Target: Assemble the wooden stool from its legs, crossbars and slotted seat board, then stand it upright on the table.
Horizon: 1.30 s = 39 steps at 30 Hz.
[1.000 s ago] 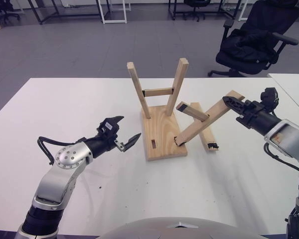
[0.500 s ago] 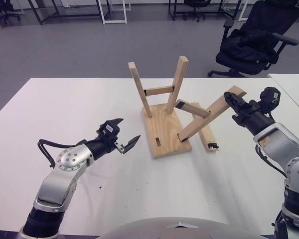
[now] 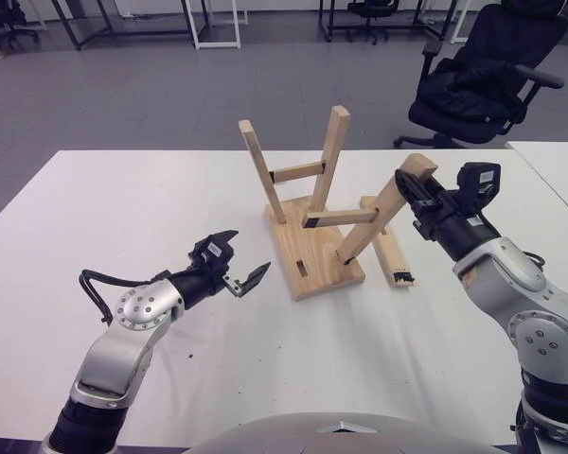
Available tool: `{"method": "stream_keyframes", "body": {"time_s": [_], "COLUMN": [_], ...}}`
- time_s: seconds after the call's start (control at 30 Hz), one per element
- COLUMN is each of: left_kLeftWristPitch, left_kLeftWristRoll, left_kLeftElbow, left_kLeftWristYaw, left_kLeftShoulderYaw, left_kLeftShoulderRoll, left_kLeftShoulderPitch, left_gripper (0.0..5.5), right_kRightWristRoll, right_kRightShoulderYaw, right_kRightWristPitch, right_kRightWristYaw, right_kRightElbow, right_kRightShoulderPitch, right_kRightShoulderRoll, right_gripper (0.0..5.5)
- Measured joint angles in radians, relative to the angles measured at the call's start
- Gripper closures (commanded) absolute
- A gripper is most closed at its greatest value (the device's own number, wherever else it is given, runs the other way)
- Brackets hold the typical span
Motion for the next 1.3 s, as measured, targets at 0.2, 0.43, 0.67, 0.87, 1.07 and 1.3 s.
{"method": "stream_keyframes", "body": {"time_s": [0.2,0.43,0.67,0.87,1.07,1.3], "left_kLeftWristPitch": [0.000,-0.020,-0.058,-0.065,-0.075,-0.096], "left_kLeftWristRoll": [0.004,0.033,0.041,0.042,0.042,0.048], "left_kLeftElbow": [0.016,0.048,0.073,0.090,0.104,0.133], "left_kLeftWristYaw": [-0.003,-0.003,-0.004,-0.004,-0.010,0.011], "left_kLeftShoulderYaw": [-0.007,-0.040,-0.041,-0.041,-0.038,-0.018], "left_kLeftShoulderRoll": [0.000,-0.006,-0.017,-0.018,-0.018,-0.029], "left_kLeftShoulderPitch": [-0.013,-0.023,-0.024,-0.024,-0.055,-0.058], "left_gripper": [0.69,0.69,0.69,0.69,0.69,0.69], "right_kRightWristRoll": [-0.093,-0.160,-0.124,-0.166,-0.232,0.191], "right_kRightShoulderYaw": [0.077,0.129,0.039,0.028,-0.015,-0.328], "right_kRightWristPitch": [-0.001,0.033,0.033,0.023,-0.030,-0.068], "right_kRightWristYaw": [0.018,0.031,0.086,0.138,0.223,0.285], "right_kRightElbow": [-0.017,0.002,0.075,0.090,0.093,0.142], "right_kRightShoulderPitch": [-0.030,-0.044,-0.054,-0.059,-0.141,-0.303], "right_kRightShoulderRoll": [0.003,0.015,0.087,0.121,0.126,0.104], "right_gripper": [4.45,4.45,4.45,3.67,2.59,2.01]}}
